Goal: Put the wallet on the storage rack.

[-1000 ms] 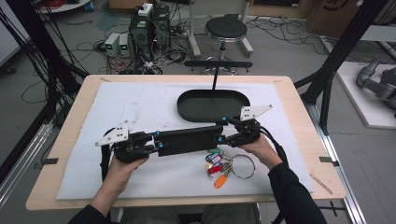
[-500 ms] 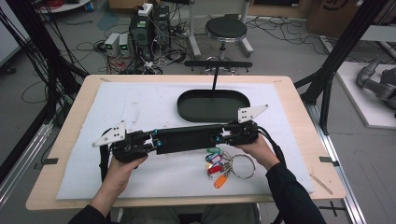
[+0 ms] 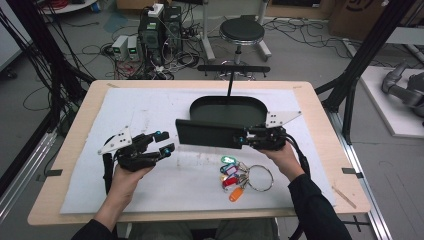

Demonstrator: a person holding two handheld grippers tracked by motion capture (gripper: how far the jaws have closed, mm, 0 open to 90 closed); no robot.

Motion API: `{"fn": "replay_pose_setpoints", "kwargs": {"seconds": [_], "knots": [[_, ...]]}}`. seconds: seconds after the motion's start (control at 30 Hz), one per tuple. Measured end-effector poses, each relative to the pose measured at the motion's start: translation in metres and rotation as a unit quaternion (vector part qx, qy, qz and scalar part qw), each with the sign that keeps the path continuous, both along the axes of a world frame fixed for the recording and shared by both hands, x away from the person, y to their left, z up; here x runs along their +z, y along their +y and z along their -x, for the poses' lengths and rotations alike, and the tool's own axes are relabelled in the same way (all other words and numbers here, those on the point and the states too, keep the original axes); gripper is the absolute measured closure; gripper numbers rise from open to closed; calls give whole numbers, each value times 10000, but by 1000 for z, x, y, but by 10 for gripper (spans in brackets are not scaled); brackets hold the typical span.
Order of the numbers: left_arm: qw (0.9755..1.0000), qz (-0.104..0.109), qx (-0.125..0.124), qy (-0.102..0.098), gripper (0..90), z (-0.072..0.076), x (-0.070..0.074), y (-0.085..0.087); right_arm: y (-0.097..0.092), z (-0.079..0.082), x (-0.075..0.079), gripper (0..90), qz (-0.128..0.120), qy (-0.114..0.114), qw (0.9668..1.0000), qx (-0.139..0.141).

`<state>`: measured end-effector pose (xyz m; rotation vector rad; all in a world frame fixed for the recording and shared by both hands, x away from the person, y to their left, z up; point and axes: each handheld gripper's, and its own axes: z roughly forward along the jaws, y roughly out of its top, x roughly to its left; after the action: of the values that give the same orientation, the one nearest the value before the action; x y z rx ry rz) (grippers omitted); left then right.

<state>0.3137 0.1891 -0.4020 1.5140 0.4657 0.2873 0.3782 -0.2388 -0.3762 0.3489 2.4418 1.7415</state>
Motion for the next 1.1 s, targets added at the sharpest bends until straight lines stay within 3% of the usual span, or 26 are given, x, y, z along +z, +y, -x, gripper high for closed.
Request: {"fn": "replay_pose_setpoints", "kwargs": {"seconds": [0.17,0.33,0.43,0.63,0.83,1.1], "knots": [[9999,-7,129,56,448,2,-2,7,-22,-9,3,772,-300,-12,9975,-633],[9998,-41,193,92,437,6,-4,12,-37,-18,2,773,-457,-83,9899,-1342],[9997,-84,209,101,436,9,-6,15,-42,-25,-1,773,-484,-54,9858,-1610],[9994,-195,280,77,428,15,-7,17,-41,-42,-10,774,-455,-13,9801,-1932],[9988,-346,336,86,401,19,-8,18,-31,-60,-19,774,-265,33,9802,-1962],[9986,-381,345,86,401,21,-11,19,-25,-79,-40,773,-38,82,9787,-2049]]}}
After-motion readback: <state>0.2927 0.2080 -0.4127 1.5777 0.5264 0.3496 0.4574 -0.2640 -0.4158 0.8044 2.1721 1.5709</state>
